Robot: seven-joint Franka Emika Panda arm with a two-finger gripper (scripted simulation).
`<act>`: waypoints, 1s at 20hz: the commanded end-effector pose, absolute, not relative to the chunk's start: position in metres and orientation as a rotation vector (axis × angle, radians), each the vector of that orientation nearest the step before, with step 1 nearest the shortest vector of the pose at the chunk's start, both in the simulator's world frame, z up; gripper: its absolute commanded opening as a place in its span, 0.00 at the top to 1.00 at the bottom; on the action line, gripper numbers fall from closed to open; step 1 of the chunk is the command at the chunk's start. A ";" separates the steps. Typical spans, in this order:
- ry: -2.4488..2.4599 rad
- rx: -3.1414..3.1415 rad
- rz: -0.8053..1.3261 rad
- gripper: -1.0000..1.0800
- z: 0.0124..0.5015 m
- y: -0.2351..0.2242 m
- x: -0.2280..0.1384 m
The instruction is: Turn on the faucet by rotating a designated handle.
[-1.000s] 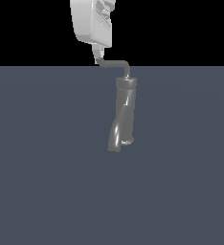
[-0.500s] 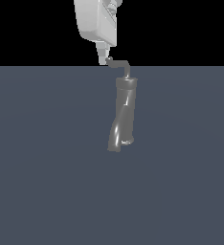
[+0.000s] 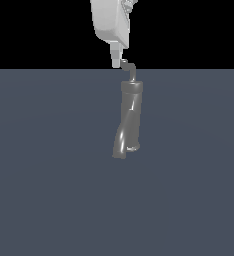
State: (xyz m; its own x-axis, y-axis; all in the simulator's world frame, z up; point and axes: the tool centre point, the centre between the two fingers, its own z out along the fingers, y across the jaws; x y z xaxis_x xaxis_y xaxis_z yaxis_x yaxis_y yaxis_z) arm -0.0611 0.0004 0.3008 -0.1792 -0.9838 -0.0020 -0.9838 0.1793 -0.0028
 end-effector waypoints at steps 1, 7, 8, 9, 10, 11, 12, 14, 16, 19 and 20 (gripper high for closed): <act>2.436 -1.981 -0.002 1.00 0.301 -0.028 -0.066; 2.441 -1.978 0.000 1.00 0.301 -0.064 -0.077; 2.441 -1.978 0.000 1.00 0.301 -0.064 -0.077; 2.398 -2.026 -0.001 1.00 0.301 -0.037 -0.073; 2.401 -2.024 -0.001 1.00 0.301 -0.042 -0.071; 2.403 -2.022 -0.001 1.00 0.301 -0.047 -0.069; 2.405 -2.019 -0.001 1.00 0.301 -0.052 -0.067; 2.409 -2.014 -0.001 1.00 0.301 -0.061 -0.063; 2.413 -2.010 -0.001 1.00 0.301 -0.070 -0.060; 2.419 -2.003 -0.001 1.00 0.301 -0.083 -0.054; 2.421 -2.000 -0.001 1.00 0.301 -0.088 -0.052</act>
State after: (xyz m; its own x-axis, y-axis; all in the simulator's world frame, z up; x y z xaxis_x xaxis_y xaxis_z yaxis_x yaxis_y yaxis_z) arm -0.0563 -0.0620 0.3009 -0.1537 -0.9881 -0.0024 -0.9881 0.1537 0.0067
